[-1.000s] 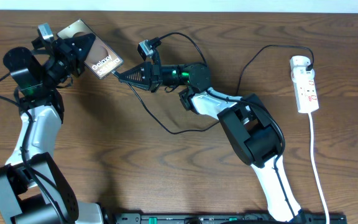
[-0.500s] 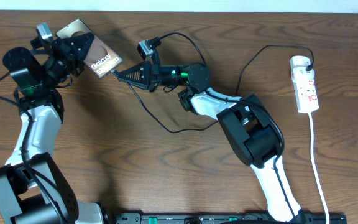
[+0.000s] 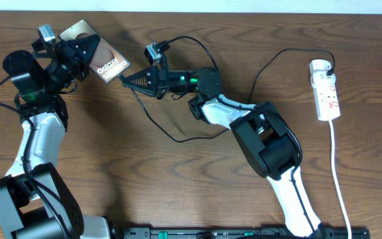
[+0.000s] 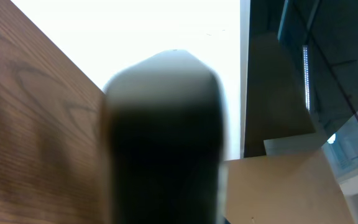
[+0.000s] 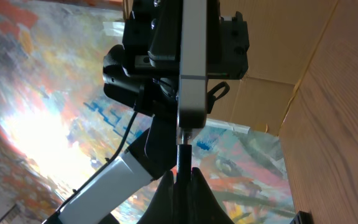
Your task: Plug charger to phone and switch on socket
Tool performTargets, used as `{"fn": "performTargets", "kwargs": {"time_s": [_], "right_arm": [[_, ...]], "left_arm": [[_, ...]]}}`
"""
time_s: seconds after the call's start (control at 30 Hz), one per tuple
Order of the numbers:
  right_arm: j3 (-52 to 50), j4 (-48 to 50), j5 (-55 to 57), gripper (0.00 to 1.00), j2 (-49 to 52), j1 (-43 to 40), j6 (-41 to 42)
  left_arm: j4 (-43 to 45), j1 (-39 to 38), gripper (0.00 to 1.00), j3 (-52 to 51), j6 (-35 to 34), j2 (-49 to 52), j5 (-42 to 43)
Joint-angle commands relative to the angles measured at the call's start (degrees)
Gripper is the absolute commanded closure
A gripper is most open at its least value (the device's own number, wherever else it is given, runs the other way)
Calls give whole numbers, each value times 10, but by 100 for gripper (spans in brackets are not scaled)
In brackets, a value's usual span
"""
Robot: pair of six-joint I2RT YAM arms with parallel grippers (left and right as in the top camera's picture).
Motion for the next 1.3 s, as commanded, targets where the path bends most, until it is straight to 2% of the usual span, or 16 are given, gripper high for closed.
{"fn": "performTargets", "kwargs": {"time_s": [0.0,0.33,0.63,0.67,0.73,0.77,0.8,0.9,1.13,1.27], "right_arm": [[12,-1,58,99,-3,4,-16],[12,0,59,99,-3,0,-16],[12,0,54,97,-3,0,-9],[12,0,52,94,-3,0,-9],[12,0,49,78,-3,0,-9],[12,0,47,65,-3,0,-9],[12,0,45,43,-3,0,-9],[12,0,41,3,-3,0,-9],[12,-11,24,1,-3,-1,-18],[12,-115,-21,1,-3,-11,-93]], "left_arm": [[3,-13,92,-10,14,-6,66],[3,-13,93,-10,14,-6,89],[3,-9,93,-10,21,-6,63],[3,-8,93,-10,21,-6,58],[3,-3,93,-10,23,-6,46],[3,-1,93,-10,23,-6,43],[3,4,93,-10,23,-6,43],[3,14,92,-10,23,-6,45],[3,38,92,-10,23,-6,70],[3,42,93,-10,23,-6,114]]}}
